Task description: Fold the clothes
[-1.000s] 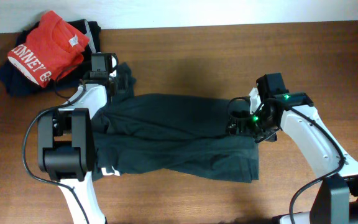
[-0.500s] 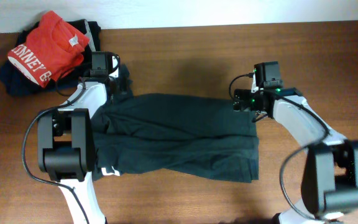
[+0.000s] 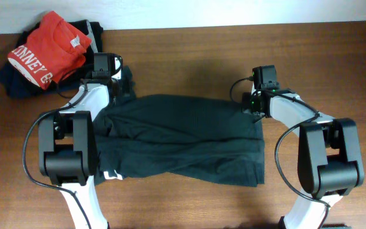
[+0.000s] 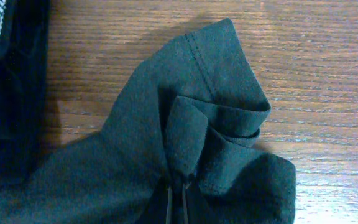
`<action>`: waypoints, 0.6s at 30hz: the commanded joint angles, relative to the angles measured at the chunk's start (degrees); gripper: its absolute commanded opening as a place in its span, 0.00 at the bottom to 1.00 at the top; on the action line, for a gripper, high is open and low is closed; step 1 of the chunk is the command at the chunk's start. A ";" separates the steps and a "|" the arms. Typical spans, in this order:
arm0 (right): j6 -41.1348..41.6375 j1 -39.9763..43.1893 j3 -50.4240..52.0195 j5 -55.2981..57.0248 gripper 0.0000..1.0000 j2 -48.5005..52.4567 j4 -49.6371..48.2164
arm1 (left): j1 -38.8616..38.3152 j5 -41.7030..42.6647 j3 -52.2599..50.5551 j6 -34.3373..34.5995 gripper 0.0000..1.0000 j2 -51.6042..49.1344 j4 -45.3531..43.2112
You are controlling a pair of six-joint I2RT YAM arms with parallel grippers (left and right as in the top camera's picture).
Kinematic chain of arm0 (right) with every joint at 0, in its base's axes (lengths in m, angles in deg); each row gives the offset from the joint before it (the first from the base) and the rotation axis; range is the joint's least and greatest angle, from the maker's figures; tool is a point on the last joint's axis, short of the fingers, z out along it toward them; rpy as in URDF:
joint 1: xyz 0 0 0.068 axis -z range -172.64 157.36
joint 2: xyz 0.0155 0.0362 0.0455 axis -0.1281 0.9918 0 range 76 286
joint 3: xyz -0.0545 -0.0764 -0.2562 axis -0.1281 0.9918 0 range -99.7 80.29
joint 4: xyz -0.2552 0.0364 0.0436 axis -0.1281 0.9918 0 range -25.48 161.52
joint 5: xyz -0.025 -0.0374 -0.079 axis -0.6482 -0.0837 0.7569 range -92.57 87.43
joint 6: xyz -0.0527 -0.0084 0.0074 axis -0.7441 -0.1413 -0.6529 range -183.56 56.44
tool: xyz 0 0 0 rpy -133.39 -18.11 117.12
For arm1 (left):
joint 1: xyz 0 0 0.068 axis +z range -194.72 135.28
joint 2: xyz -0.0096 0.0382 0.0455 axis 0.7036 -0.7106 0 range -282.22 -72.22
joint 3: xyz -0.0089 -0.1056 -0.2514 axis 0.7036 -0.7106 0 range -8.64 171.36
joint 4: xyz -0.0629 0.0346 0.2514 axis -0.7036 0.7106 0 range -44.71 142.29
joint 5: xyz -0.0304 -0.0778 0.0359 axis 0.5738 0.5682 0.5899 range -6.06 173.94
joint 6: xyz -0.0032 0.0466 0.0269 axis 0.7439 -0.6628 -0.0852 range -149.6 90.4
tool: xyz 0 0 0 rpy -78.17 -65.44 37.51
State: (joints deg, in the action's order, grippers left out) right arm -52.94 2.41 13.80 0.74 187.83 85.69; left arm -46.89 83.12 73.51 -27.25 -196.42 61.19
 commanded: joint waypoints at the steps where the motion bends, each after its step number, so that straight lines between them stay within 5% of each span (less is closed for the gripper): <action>1: 0.81 1.92 -3.41 3.32 0.04 2.01 5.44 | 0.04 0.04 -0.68 -0.70 0.01 -0.33 4.11; 5: 1.42 7.34 -16.35 3.41 0.04 2.01 18.62 | 0.11 6.43 1.84 -0.68 0.00 8.85 4.72; 11: 1.44 10.69 -34.80 3.37 0.04 2.01 36.39 | 0.48 2.95 2.12 -0.72 0.01 21.09 4.79; 18: 4.79 10.69 -37.13 3.41 0.04 1.62 45.27 | 0.48 -0.66 2.12 -0.68 0.00 22.34 13.40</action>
State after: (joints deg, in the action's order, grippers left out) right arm -51.04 12.72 -22.09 2.54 190.06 128.94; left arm -46.94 86.88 75.04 -27.25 -174.89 71.81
